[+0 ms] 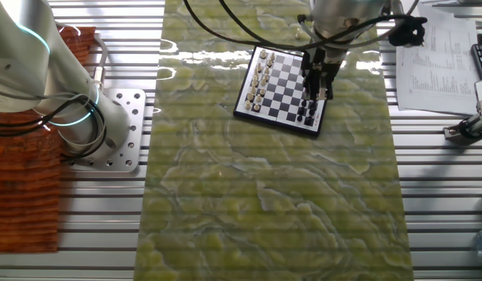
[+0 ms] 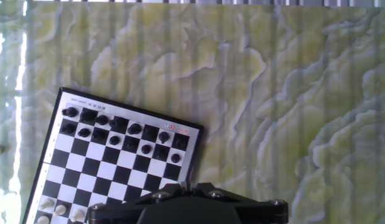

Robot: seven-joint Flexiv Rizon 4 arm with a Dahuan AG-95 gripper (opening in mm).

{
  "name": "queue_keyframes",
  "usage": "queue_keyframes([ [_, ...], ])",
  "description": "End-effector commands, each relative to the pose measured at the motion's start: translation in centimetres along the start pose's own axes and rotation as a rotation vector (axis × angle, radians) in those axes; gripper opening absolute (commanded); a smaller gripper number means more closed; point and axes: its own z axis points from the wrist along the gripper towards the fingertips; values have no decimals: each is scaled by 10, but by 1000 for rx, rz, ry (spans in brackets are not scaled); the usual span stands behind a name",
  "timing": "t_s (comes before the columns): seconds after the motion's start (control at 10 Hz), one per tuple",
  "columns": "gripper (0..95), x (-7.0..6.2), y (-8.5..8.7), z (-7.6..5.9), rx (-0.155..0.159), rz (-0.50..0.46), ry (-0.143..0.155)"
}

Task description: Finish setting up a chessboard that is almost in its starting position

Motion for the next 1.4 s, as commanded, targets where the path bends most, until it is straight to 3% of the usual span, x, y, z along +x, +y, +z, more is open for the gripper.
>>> queue_keyframes([
  [0.1, 0, -2, 23, 10, -2, -13, -7],
  [0.3, 0, -4, 41, 16, -1, -17, -11],
  [0.5, 0, -15, 64, 16, 2, -24, -9],
  [0.6, 0, -31, 78, 9, 5, -33, 0],
  [0.8, 0, -45, 100, 7, 7, -45, -4],
  [1.1, 0, -50, 104, 7, -17, -88, 30],
  [1.4, 0, -49, 101, 13, -12, -84, 31],
])
